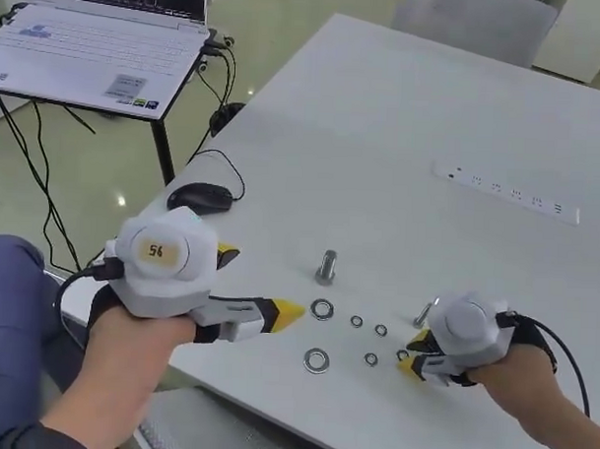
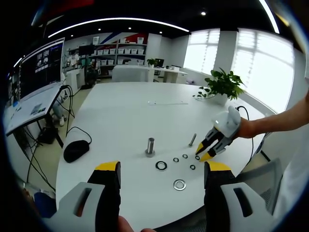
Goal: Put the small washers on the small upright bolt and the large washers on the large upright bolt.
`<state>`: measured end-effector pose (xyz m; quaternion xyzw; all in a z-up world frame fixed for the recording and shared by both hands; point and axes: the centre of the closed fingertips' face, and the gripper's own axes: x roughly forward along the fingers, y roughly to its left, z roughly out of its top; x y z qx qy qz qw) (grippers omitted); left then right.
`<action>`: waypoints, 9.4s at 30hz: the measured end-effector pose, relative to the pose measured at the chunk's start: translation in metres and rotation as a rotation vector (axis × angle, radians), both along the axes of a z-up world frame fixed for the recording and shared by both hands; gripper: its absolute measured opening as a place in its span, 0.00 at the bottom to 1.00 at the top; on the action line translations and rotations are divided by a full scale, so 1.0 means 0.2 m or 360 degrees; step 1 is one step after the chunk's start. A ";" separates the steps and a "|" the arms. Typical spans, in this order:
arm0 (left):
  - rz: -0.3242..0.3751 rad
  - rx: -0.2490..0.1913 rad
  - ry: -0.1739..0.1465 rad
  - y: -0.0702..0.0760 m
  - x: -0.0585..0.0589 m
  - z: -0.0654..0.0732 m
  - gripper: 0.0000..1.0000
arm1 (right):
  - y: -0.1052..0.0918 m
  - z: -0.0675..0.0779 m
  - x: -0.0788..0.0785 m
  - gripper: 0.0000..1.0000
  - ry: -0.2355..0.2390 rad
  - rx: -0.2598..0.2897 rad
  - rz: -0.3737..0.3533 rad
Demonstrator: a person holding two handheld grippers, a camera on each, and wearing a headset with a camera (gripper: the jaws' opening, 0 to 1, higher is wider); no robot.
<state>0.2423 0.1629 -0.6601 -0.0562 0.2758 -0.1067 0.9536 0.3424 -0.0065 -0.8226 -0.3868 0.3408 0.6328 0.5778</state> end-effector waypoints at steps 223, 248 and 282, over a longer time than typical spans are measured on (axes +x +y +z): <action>-0.0115 0.0059 0.0005 -0.11 0.06 0.04 0.68 | -0.04 0.08 -0.13 0.37 0.0388 0.0390 -0.0664; -0.0160 0.0055 0.0003 -0.15 0.06 0.03 0.68 | 0.18 -0.02 -0.18 0.16 -0.0025 -0.0061 0.0273; -0.0160 0.0096 0.0027 -0.13 0.04 0.02 0.68 | 0.06 0.00 -0.14 0.13 0.0035 0.0080 -0.0112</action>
